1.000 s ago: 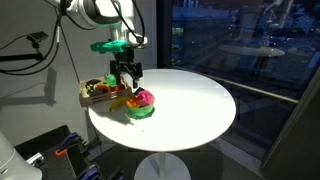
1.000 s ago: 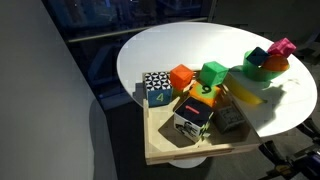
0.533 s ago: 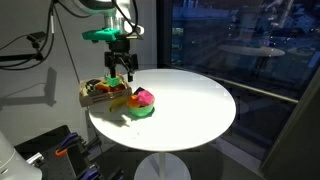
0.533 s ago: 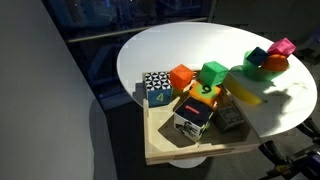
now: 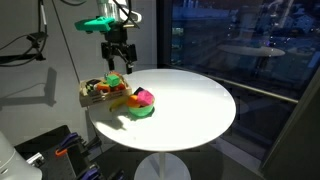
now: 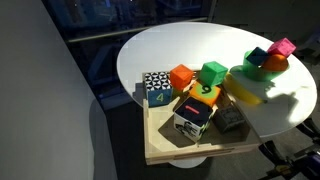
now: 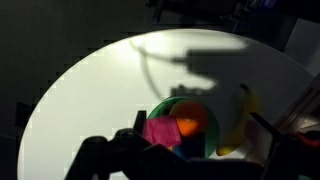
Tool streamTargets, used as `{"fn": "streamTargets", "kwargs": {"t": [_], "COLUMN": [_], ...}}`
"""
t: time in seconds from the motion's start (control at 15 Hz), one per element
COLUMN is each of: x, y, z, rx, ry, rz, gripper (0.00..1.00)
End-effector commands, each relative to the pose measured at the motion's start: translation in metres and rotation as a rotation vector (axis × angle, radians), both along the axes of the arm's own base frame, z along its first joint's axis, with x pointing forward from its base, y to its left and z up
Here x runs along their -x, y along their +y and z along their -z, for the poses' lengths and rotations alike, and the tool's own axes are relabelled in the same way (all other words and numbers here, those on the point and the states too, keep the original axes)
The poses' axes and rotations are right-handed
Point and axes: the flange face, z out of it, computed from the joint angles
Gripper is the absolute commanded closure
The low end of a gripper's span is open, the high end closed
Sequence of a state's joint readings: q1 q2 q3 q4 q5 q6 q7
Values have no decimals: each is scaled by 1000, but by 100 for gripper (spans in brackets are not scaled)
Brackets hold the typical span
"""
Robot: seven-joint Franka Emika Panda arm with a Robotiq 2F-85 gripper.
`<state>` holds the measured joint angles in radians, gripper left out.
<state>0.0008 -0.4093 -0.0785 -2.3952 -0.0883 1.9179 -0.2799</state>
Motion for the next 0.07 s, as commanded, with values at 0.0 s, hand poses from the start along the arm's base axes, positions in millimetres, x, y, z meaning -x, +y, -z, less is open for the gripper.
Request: {"fn": "streamTargets", "kwargs": {"t": [0.0], "x": [1], "y": [0], "z": [0], "rx": [0], "ry": [1], "rz": [0], "gripper": [0]}}
